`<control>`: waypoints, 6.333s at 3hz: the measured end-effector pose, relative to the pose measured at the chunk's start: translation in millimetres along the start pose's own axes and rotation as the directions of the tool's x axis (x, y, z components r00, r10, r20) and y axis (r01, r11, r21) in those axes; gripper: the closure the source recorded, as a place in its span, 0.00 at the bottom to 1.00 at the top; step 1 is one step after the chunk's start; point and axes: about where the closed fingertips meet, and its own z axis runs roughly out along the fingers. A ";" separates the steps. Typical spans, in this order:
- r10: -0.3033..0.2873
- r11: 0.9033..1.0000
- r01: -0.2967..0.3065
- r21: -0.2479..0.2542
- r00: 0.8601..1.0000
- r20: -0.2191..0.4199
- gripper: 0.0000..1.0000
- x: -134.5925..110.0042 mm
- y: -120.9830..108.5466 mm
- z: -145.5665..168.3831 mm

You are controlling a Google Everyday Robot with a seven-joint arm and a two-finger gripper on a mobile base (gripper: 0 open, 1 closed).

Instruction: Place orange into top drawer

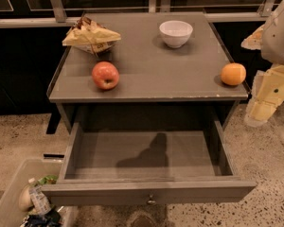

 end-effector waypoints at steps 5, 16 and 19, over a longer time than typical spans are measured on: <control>0.018 0.997 -0.023 0.078 0.998 0.067 0.00 50.2 -129.0 20.3; -0.041 0.992 0.016 -0.122 0.977 -0.208 0.65 77.3 -164.4 169.4; -0.053 0.993 0.030 -0.112 0.978 -0.201 1.00 75.6 -159.1 166.5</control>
Offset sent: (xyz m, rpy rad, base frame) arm 0.0556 -0.0480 0.0025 0.0042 -0.0340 -0.0199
